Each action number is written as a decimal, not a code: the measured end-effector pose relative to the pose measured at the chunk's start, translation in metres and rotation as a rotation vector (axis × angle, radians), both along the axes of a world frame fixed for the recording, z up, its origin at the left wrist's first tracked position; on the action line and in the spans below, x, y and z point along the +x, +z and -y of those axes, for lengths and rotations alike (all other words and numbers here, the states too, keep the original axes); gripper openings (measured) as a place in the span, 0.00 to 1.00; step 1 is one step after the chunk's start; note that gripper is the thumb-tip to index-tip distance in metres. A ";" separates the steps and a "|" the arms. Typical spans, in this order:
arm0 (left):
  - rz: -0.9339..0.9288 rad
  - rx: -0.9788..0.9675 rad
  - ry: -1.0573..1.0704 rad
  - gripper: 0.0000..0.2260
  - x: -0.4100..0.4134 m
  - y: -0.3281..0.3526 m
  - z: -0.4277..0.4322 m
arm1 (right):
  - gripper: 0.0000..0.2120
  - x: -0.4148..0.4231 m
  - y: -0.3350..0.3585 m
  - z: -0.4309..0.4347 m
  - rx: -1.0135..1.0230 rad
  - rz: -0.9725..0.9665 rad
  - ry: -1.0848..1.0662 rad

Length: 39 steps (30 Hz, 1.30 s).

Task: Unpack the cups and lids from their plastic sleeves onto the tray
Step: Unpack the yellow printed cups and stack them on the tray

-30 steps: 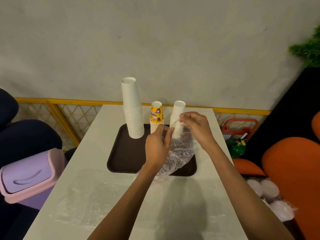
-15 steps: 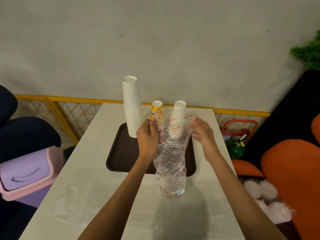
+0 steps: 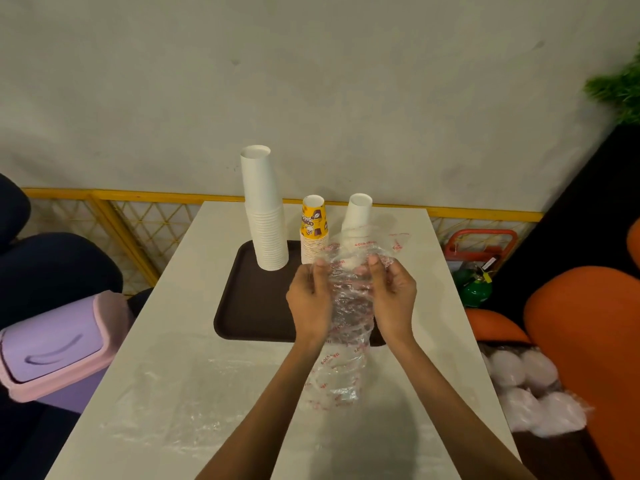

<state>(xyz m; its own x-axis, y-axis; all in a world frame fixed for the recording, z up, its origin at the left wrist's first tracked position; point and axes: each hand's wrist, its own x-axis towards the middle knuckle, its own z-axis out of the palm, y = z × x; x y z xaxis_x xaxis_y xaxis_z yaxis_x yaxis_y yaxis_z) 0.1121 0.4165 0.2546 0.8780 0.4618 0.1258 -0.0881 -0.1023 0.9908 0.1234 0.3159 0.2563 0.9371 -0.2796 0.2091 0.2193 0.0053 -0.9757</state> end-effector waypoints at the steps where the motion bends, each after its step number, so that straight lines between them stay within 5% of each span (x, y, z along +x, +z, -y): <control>1: 0.036 0.046 0.000 0.12 0.001 -0.002 -0.003 | 0.07 0.002 0.001 0.003 0.014 -0.012 0.006; 7: 0.051 0.254 -0.166 0.10 0.000 -0.014 -0.020 | 0.08 0.021 0.023 0.046 -0.049 -0.116 0.216; 12: 0.044 0.128 -0.114 0.06 -0.001 -0.012 -0.013 | 0.14 0.005 0.013 0.042 0.105 -0.248 0.275; 17: 0.019 0.137 -0.073 0.03 -0.006 -0.012 -0.008 | 0.12 -0.014 -0.009 0.027 0.013 -0.280 0.339; 21: -0.189 -0.158 -0.053 0.05 -0.003 0.000 -0.016 | 0.11 -0.014 -0.020 0.031 -0.147 -0.238 0.353; 24: -0.305 -0.169 -0.133 0.10 0.002 0.006 -0.016 | 0.09 -0.019 -0.021 0.031 -0.157 -0.226 0.365; 28: -0.216 -0.034 -0.082 0.11 0.011 0.003 -0.015 | 0.12 -0.019 -0.011 0.026 -0.064 -0.225 0.345; 34: -0.047 -0.210 0.003 0.08 0.016 0.018 -0.033 | 0.07 -0.023 0.000 0.017 0.089 -0.207 0.193; 39: -0.152 -0.202 -0.140 0.07 -0.014 0.015 -0.044 | 0.12 -0.026 0.005 -0.009 0.119 -0.143 -0.021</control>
